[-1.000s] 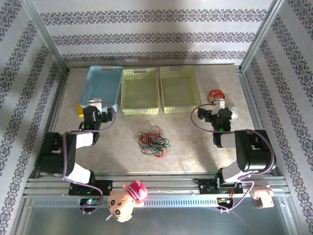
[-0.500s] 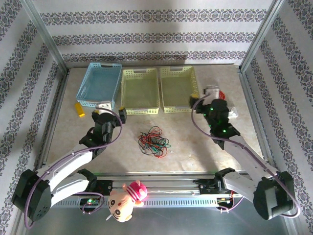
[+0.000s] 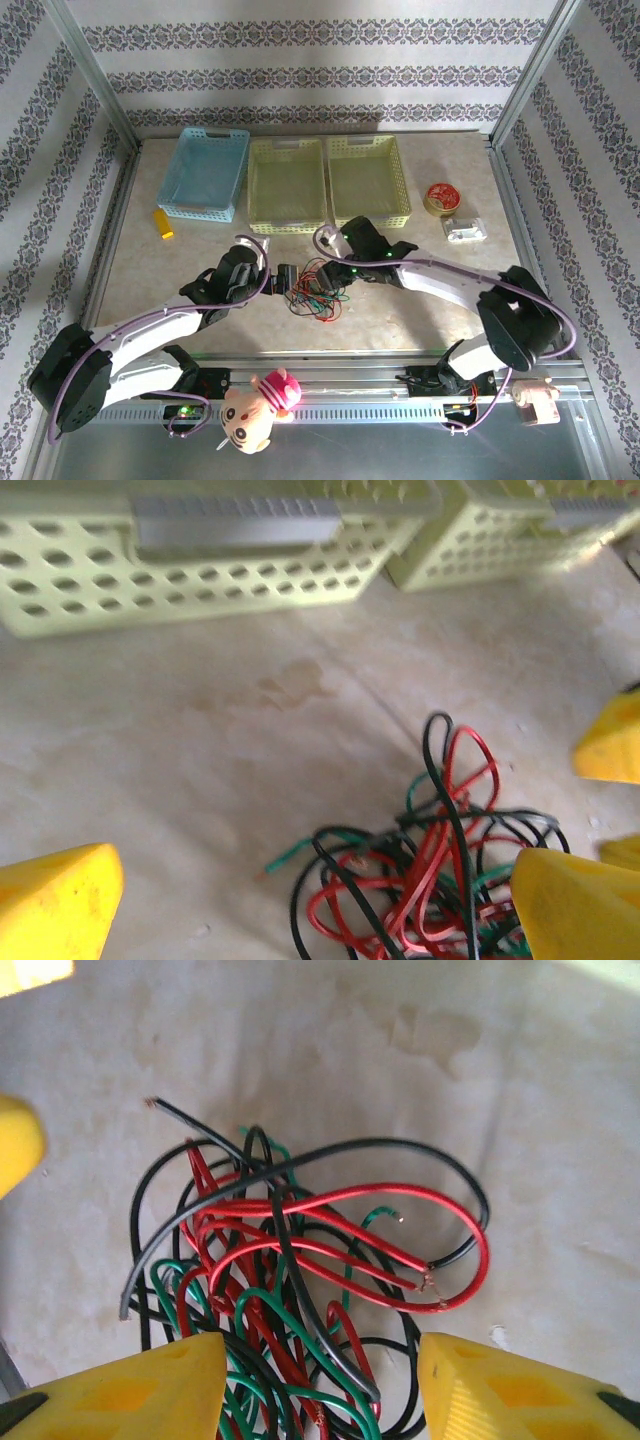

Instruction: Untangle the cables

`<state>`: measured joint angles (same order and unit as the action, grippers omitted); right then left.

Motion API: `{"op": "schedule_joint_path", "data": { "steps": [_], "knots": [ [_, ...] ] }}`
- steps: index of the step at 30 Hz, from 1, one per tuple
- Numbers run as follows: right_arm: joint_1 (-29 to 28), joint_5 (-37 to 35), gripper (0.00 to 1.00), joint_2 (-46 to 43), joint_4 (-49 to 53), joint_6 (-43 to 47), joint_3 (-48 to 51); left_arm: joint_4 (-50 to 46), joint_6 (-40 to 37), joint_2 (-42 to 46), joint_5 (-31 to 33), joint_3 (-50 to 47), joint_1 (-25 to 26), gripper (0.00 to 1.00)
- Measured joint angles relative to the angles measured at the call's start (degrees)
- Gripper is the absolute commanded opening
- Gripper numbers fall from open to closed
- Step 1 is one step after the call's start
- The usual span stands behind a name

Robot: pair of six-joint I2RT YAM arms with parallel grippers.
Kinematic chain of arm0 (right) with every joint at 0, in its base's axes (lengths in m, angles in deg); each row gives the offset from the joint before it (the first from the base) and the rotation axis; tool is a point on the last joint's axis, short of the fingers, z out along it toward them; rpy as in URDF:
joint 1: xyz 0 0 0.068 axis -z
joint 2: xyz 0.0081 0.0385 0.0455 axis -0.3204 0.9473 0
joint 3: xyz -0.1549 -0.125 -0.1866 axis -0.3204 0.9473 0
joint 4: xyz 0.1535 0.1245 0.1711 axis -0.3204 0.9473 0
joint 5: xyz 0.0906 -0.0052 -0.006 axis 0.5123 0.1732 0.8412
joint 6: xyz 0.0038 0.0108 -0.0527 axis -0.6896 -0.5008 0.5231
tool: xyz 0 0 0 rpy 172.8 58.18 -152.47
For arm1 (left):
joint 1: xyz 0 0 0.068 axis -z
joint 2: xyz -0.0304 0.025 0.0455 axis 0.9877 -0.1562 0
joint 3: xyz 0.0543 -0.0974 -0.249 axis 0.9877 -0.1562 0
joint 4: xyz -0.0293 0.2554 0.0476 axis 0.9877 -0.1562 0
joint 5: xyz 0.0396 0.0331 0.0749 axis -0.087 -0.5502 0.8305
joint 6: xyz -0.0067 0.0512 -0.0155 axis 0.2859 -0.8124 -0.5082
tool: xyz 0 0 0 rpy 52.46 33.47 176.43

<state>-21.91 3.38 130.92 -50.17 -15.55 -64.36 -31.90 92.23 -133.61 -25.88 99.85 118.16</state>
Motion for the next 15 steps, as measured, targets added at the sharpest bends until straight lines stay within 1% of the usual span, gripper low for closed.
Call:
{"op": "schedule_joint_path", "data": {
  "steps": [2,5,11,13,14,15],
  "knots": [
    [0.22,1.09,0.43,2.45,0.50,-0.13,-1.51,-0.63,-0.33,-0.74,-1.99,0.02,0.00,0.99],
    [1.16,2.62,0.30,5.33,0.50,-0.26,-3.54,-1.01,-0.63,-3.02,-4.44,0.52,0.22,0.99],
    [2.23,4.90,0.09,7.52,0.79,-1.09,-4.55,-1.84,-2.08,-7.23,-7.32,2.86,1.79,0.99],
    [2.23,5.42,0.04,7.52,0.74,-1.36,-4.55,-1.84,-2.62,-8.00,-7.96,3.34,1.88,0.99],
    [2.23,5.46,0.03,7.52,0.74,-1.38,-4.55,-1.84,-2.89,-8.50,-8.31,3.58,1.88,0.99],
    [2.23,5.57,0.05,7.52,0.76,-1.46,-4.55,-1.84,-3.13,-8.98,-8.57,3.80,1.88,0.99]
  ]
}}
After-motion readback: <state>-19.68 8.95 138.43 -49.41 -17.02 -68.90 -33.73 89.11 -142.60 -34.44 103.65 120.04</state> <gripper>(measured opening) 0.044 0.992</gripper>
